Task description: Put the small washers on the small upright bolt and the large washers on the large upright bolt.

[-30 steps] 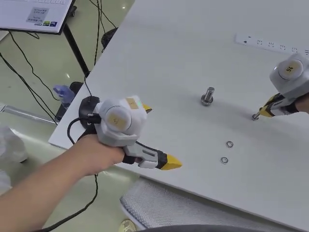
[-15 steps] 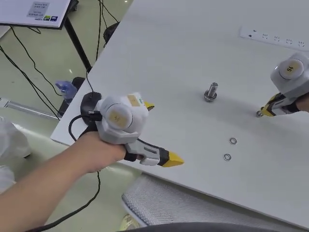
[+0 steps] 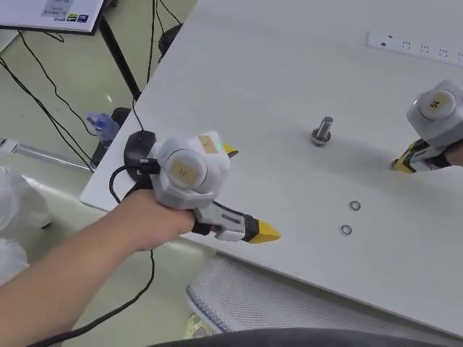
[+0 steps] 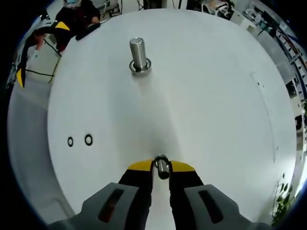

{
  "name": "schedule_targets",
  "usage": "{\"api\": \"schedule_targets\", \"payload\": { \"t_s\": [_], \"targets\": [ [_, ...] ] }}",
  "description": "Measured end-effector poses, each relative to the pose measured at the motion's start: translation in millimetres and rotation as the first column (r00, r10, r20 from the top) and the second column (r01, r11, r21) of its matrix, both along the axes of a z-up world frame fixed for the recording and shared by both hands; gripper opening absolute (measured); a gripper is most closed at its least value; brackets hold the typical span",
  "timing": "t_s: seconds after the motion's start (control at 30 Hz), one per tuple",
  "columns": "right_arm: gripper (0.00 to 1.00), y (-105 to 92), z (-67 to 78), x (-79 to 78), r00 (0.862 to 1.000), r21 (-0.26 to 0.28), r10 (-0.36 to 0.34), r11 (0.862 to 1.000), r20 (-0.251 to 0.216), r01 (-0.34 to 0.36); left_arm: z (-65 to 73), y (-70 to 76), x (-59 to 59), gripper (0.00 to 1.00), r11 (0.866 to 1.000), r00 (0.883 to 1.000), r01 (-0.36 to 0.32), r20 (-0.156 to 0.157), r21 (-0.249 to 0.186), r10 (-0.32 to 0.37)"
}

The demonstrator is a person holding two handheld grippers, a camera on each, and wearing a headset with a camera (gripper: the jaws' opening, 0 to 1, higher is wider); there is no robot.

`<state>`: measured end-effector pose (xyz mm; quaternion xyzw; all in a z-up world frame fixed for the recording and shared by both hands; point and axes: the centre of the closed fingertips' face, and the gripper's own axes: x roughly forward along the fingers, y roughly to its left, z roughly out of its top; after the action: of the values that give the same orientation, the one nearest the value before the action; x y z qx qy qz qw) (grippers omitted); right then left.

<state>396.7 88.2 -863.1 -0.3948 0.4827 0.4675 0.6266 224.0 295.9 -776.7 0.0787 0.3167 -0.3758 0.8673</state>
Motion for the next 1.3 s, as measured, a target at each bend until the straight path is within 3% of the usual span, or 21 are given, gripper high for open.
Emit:
{"api": "schedule_targets", "payload": {
  "t_s": [0.5,1.07,1.3],
  "targets": [
    [0.13,3.0,-0.8,-3.2,1.0,-0.012,0.009,1.0,-0.005,-0.009,0.4,3.4,3.6,0.97,1.0,0.999,0.009,0.033,0.024,-0.01],
    [0.19,1.5,-1.3,-2.2,1.0,-0.006,0.01,1.0,-0.01,-0.011,0.6,1.0,6.8,0.96,1.0,1.0,0.008,0.028,0.023,-0.008],
    [0.21,5.7,6.7,0.0,1.0,0.009,0.018,1.0,0.002,-0.018,0.7,1.2,5.6,0.96,1.0,1.0,0.011,0.027,0.025,-0.011]
  ]
}}
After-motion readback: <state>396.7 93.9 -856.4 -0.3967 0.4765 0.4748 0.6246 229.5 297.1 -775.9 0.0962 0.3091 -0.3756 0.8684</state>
